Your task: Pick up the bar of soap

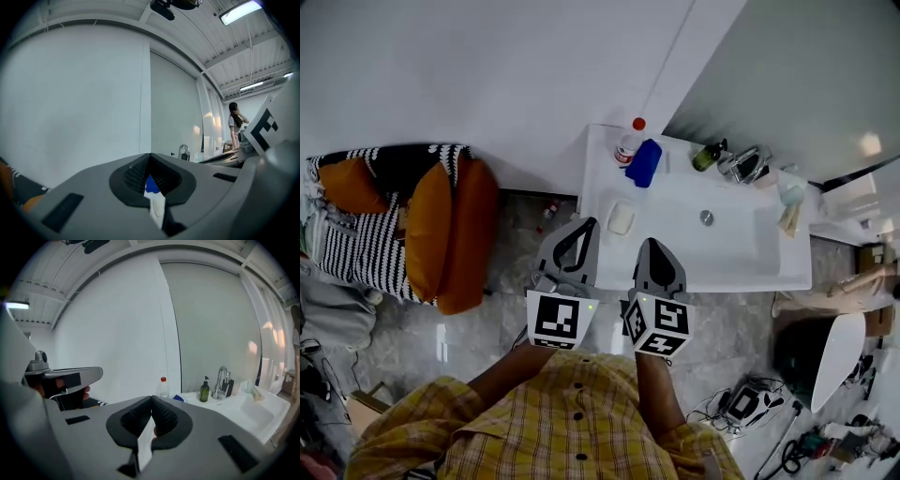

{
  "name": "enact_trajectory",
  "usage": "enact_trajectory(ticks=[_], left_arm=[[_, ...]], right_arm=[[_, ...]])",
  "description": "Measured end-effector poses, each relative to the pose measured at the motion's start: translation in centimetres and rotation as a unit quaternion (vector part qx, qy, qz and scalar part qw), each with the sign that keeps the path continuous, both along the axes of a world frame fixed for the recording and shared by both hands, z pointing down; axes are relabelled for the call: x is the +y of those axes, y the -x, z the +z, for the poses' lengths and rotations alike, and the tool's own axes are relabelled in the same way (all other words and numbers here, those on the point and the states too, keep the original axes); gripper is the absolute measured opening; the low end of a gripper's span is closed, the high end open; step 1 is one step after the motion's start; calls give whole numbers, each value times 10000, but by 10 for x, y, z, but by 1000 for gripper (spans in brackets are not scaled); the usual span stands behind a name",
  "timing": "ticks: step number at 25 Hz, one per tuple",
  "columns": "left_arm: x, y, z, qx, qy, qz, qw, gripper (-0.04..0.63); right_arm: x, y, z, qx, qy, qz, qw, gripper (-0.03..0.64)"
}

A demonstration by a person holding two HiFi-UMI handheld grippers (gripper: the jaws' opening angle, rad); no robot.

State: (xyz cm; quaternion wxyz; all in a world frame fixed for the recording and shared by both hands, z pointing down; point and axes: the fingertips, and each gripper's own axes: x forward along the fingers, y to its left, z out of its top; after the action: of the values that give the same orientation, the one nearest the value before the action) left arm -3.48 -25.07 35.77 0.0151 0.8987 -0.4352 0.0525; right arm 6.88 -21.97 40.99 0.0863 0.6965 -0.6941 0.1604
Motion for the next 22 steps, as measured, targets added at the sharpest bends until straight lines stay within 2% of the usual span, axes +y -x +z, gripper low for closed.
enact_trajectory(ticks=[6, 12, 15, 19, 22], left_arm=[[-18, -3, 20, -10, 235, 38, 9997, 11], [-30, -20, 15, -69, 8, 19, 10000, 11], [-42, -25, 12, -162, -117, -30, 9998, 11], [-65, -22, 9, -221, -158, -202, 9994, 11], [-71, -20, 15, -335, -121, -245, 9991, 11]], right_arm=[[-19, -2, 24, -57, 396, 90, 9992, 18], [-38, -15, 41, -31, 472, 32, 9989, 18], [-55, -23, 67, -298, 777, 105, 9965, 18], [-74, -24, 118, -827, 1493, 239, 9850, 18], [-85, -20, 141, -1214, 1700, 211, 9777, 21]])
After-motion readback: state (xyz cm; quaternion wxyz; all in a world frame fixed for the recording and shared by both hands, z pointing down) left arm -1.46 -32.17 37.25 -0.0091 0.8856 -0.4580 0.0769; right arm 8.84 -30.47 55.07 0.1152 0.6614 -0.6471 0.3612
